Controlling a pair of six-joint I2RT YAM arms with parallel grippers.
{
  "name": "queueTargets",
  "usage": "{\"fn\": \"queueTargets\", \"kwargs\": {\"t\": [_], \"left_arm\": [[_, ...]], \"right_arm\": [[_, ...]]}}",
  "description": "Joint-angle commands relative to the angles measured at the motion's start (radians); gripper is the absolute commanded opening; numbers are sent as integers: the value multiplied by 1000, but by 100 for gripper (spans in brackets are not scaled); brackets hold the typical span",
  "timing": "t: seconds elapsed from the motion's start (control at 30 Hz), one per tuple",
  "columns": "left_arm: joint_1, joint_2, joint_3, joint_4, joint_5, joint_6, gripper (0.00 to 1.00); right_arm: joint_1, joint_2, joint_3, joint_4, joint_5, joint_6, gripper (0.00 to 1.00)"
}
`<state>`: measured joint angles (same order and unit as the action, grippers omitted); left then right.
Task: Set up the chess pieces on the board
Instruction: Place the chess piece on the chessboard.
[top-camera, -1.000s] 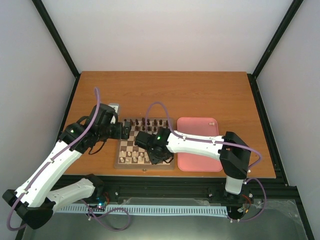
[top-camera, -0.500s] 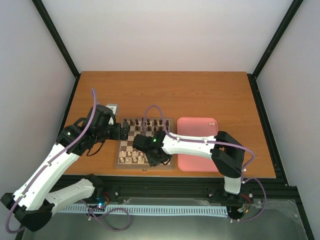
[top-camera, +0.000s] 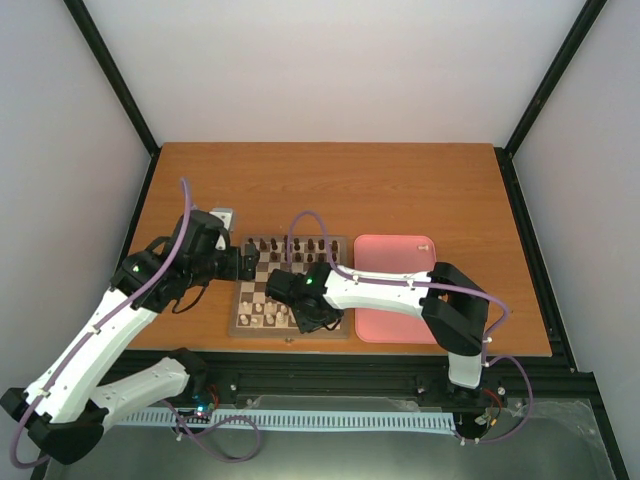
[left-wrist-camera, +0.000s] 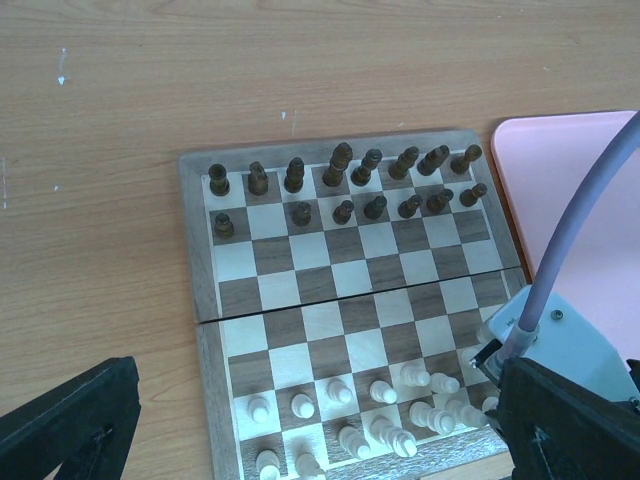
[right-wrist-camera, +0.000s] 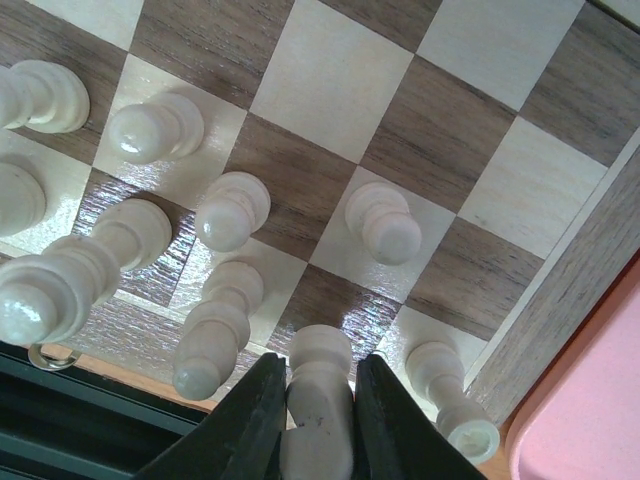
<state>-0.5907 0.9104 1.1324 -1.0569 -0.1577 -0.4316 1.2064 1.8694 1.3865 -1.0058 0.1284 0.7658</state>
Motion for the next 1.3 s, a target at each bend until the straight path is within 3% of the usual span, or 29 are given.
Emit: {"fn": "queueTargets", "kwargs": {"t": [0.0, 1.27], "left_arm": [[8, -16, 24, -17, -4, -3, 100], [8, -2, 10, -6, -18, -6, 100]], "right_arm": [[9, 18, -6, -3, 28, 18, 21], [-17, 69, 33, -12, 45, -29, 22]]}}
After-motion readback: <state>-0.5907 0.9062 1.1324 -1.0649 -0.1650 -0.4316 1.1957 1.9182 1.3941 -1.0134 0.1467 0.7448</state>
